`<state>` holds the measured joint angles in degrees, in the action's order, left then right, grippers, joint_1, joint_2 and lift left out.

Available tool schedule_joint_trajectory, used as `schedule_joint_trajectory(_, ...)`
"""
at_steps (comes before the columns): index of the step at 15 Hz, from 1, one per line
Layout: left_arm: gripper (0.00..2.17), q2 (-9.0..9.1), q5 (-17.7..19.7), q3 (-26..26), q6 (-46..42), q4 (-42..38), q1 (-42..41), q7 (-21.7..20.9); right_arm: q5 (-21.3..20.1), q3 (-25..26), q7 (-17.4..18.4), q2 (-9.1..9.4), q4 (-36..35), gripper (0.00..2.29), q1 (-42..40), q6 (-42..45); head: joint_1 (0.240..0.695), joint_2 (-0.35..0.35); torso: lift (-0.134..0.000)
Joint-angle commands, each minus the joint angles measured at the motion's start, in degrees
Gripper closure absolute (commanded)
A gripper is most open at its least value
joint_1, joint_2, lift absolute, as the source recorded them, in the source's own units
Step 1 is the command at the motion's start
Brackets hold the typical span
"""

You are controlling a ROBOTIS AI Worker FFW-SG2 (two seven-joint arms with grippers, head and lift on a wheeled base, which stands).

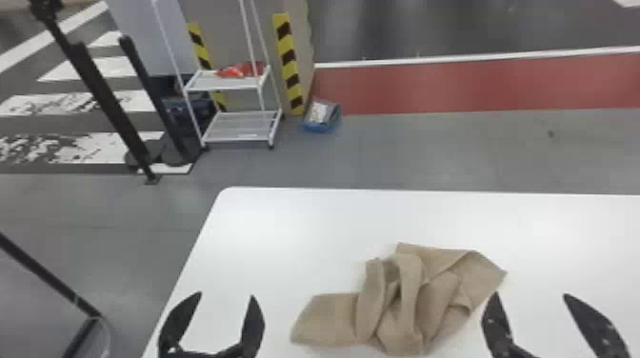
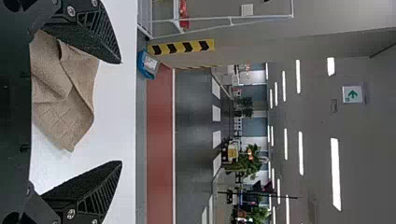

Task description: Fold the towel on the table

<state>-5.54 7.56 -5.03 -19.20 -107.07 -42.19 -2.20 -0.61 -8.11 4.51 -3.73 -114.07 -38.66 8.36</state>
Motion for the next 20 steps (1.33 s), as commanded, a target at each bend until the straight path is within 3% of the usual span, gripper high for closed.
schedule_joint_trajectory(1,0.07,0.00,0.0,-0.1,0.0,0.1,0.0,-0.1,0.6,2.0,-2.2,-0.13,1.4,0.12,2.6,-2.7,0.695,0.186,0.000)
schedule_joint_trajectory(3,0.07,0.00,-0.1,-0.2,0.0,0.4,0.0,-0.1,1.4,5.7,-7.5,0.04,2.8,0.13,6.8,-11.7,0.695,0.175,0.000)
schedule_joint_trajectory(9,0.07,-0.88,-0.2,-0.3,1.2,0.5,0.4,-0.3,3.9,12.3,-13.5,0.04,16.5,0.15,21.5,-21.9,0.695,0.092,0.000)
schedule_joint_trajectory(14,0.07,-1.23,-0.1,-0.3,1.6,1.5,1.2,-0.4,3.8,14.4,-18.8,-0.49,32.5,0.19,34.5,-22.7,0.695,0.040,0.000)
schedule_joint_trajectory(16,0.07,-1.49,-0.1,0.4,2.3,2.7,2.6,-0.7,2.1,14.9,-19.2,-0.57,34.9,0.20,36.2,-22.6,0.695,0.035,0.000)
schedule_joint_trajectory(20,0.07,-1.58,0.2,0.0,2.1,3.4,2.7,-0.8,-1.2,13.1,-21.6,-0.57,46.1,0.22,43.3,-17.8,0.695,0.026,0.000)
